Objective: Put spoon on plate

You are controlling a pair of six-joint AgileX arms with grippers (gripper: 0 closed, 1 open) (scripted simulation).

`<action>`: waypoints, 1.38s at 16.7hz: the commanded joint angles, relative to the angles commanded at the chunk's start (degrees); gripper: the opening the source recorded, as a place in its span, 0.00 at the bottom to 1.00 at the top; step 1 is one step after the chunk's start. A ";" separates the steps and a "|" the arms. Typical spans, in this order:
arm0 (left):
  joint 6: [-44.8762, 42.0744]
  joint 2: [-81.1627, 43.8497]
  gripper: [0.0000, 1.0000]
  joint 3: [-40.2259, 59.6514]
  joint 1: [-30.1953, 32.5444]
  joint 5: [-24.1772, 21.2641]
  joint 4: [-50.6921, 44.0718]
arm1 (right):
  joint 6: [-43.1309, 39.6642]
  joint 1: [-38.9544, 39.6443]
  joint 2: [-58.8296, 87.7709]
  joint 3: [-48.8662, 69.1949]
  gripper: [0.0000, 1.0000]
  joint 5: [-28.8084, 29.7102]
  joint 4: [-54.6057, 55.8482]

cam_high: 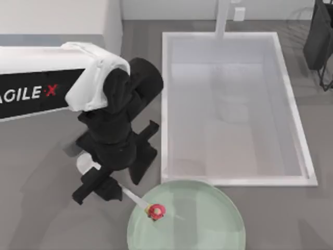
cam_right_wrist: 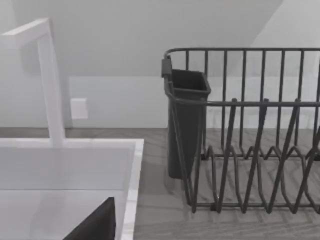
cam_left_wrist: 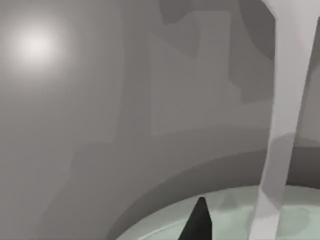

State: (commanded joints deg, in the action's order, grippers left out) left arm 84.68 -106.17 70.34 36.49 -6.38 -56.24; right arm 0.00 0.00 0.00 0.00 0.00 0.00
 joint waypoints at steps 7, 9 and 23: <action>37.61 -2.09 0.00 4.69 13.24 3.25 -2.16 | 0.00 0.00 0.00 0.00 1.00 0.00 0.00; 45.73 -2.40 0.00 6.00 16.07 4.42 -3.02 | 0.00 0.00 0.00 0.00 1.00 0.00 0.00; 62.55 -2.86 0.00 9.17 21.72 7.58 -5.44 | 0.00 0.00 0.00 0.00 1.00 0.00 0.00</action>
State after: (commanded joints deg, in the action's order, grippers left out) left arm 147.23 -109.02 79.51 58.21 1.20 -61.69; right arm 0.00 0.00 0.00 0.00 0.00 0.00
